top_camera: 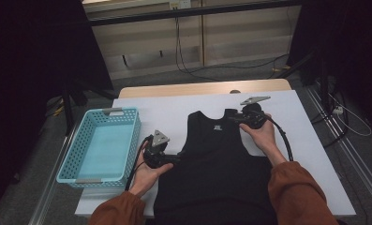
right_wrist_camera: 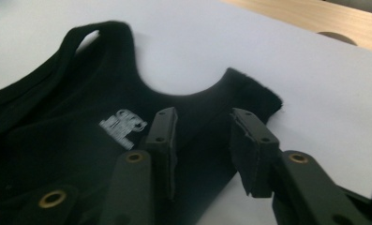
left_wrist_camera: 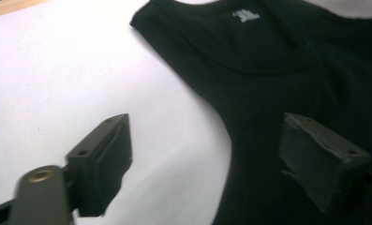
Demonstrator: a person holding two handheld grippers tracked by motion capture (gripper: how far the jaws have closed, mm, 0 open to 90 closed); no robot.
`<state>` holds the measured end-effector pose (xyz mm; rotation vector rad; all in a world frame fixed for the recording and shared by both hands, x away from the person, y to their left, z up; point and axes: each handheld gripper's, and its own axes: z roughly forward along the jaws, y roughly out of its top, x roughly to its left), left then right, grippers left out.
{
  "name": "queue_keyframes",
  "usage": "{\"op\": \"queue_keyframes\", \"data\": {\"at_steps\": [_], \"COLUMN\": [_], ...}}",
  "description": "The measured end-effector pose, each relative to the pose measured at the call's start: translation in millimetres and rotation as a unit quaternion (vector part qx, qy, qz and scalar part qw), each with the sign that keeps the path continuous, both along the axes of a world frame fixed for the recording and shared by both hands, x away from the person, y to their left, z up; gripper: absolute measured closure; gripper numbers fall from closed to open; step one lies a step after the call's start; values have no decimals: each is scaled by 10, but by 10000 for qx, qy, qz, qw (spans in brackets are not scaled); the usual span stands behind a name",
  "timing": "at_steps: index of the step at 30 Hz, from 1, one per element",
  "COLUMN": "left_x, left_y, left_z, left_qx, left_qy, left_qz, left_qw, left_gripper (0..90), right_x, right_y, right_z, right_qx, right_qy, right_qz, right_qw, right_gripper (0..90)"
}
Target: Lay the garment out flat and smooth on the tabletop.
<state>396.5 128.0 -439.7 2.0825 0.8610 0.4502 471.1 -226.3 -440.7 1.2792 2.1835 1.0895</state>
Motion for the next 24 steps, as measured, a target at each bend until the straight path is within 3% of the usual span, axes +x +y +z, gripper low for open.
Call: {"op": "queue_keyframes", "data": {"at_steps": [6,11,15,20,24], "left_x": [-65,-113,-131,-182,-247], "left_y": [31,82,103,101,124], "left_z": [59,93,63,53,74], "left_qx": [-109,-215,-161,-67,-111], "left_qy": [157,56,80,74,0], "left_qz": [-128,-93,-92,-212,-273], "left_qw": [9997,9997,9998,9997,9996], "left_gripper": [220,191,177,145,144], "right_x": [-225,-519,-748,-1032,-1241], "right_y": [44,1,-67,-169,-226], "right_z": [55,127,165,175,167], "right_qx": [23,115,169,269,309], "right_qy": [-65,-177,-205,-288,-332], "right_qz": [315,541,650,655,636], "right_qw": [9995,9983,9975,9971,9969], "right_gripper": [640,577,530,491,459]}}
